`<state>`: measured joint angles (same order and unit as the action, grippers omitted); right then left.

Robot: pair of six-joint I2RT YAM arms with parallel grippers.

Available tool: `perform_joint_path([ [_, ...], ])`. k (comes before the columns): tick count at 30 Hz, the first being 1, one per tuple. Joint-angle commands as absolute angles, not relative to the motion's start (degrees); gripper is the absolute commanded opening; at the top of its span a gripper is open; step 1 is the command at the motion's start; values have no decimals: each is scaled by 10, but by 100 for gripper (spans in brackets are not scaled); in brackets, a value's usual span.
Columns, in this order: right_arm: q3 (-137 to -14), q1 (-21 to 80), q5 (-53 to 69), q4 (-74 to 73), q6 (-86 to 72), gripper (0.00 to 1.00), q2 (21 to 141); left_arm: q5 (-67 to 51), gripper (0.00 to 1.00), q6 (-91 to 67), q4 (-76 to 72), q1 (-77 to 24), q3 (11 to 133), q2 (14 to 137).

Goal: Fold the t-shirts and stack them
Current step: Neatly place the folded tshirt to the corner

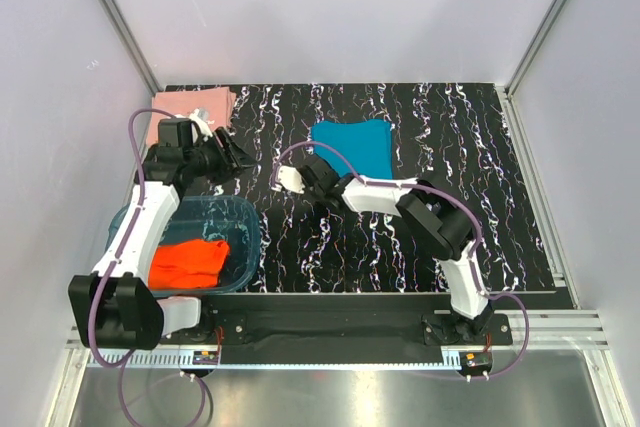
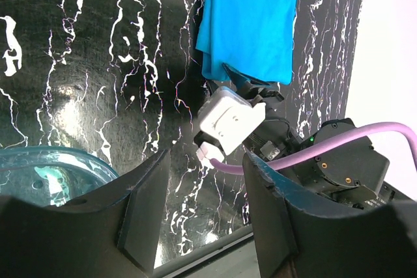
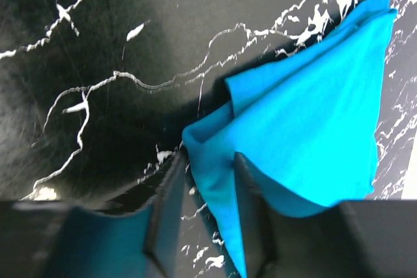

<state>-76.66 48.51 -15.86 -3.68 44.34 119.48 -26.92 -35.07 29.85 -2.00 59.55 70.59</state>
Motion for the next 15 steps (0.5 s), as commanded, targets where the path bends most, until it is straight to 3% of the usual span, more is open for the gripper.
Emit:
perform_joint_path([
  [1, -787, 480, -149, -45, 440, 41, 1222, -296, 53, -360, 272, -12, 607, 720],
  [6, -804, 470, -128, -54, 429, 33, 1225, -307, 53, -365, 268, -11, 613, 741],
  [11, -837, 450, -96, -90, 399, 2, 1223, -337, 59, -387, 235, -11, 601, 766],
  [15, -844, 442, -94, -101, 381, 0, 1196, -380, 67, -414, 199, -11, 597, 806],
])
